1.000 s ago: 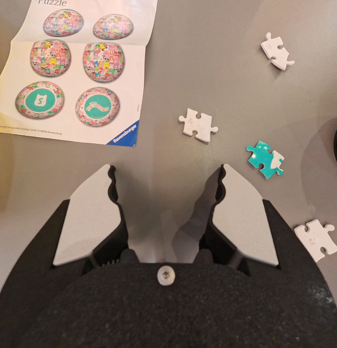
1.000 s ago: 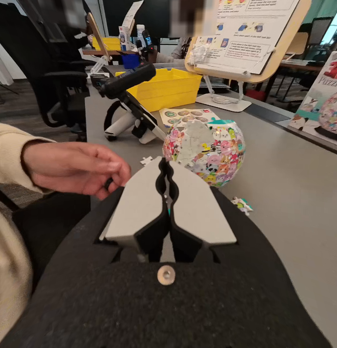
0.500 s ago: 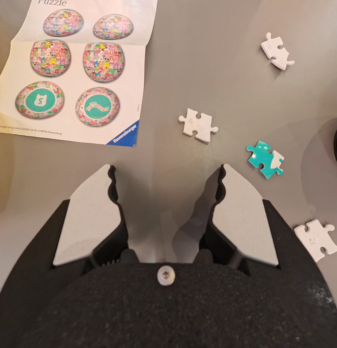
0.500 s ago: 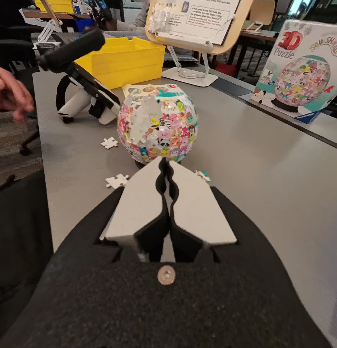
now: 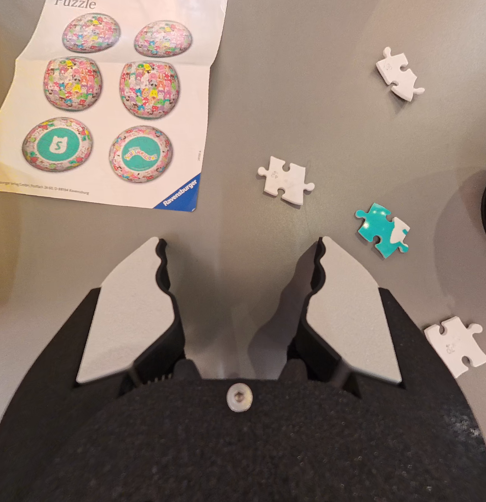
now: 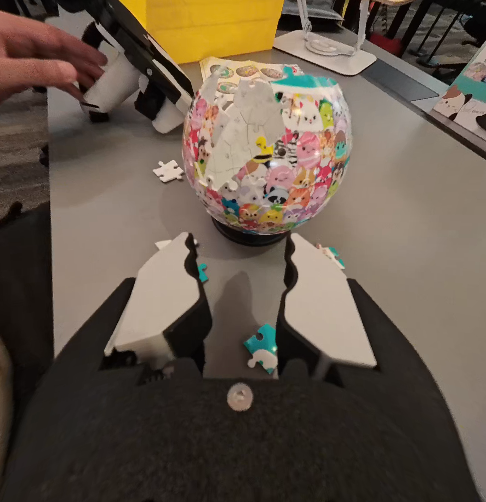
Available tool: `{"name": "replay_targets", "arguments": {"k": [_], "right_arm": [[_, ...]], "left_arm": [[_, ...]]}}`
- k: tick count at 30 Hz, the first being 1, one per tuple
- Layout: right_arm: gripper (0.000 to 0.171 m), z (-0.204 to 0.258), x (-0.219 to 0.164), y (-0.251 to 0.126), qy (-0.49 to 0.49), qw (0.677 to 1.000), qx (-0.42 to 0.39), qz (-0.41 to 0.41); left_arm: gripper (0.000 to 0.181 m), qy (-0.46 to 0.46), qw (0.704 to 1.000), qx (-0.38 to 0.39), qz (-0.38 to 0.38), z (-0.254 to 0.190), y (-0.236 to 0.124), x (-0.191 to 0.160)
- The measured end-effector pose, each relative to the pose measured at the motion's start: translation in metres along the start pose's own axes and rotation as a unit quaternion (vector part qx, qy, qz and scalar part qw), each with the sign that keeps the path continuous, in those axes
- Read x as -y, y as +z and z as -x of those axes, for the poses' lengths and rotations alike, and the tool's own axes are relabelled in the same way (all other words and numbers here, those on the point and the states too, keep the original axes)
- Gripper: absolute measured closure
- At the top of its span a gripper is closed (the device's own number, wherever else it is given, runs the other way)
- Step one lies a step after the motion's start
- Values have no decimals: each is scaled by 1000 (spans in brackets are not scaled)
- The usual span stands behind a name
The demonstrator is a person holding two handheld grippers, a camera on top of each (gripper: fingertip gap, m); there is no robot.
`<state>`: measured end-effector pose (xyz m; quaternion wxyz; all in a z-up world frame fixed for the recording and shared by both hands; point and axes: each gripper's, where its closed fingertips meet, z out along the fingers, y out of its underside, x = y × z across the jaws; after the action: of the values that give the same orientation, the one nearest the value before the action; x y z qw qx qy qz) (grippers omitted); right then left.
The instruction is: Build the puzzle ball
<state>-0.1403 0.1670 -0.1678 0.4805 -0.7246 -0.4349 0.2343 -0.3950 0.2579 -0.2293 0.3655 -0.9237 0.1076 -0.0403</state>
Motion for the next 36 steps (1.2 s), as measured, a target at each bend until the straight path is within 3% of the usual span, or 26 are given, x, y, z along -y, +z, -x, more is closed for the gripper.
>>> {"name": "replay_targets", "arguments": {"k": [7, 10, 17, 23, 36], "right_arm": [[112, 0, 16, -12, 9, 1000, 17, -23], [121, 24, 51, -29, 32, 989, 120, -80], [119, 31, 86, -22, -76, 973, 217, 19], [104, 37, 66, 2, -150, 959, 208, 118], [99, 44, 53, 11, -138, 963, 193, 128]], "left_arm": [[79, 0, 1000, 0, 0, 0, 0, 0], [79, 0, 1000, 0, 0, 0, 0, 0], [79, 0, 1000, 0, 0, 0, 0, 0], [79, 0, 1000, 0, 0, 0, 0, 0], [79, 0, 1000, 0, 0, 0, 0, 0]]}}
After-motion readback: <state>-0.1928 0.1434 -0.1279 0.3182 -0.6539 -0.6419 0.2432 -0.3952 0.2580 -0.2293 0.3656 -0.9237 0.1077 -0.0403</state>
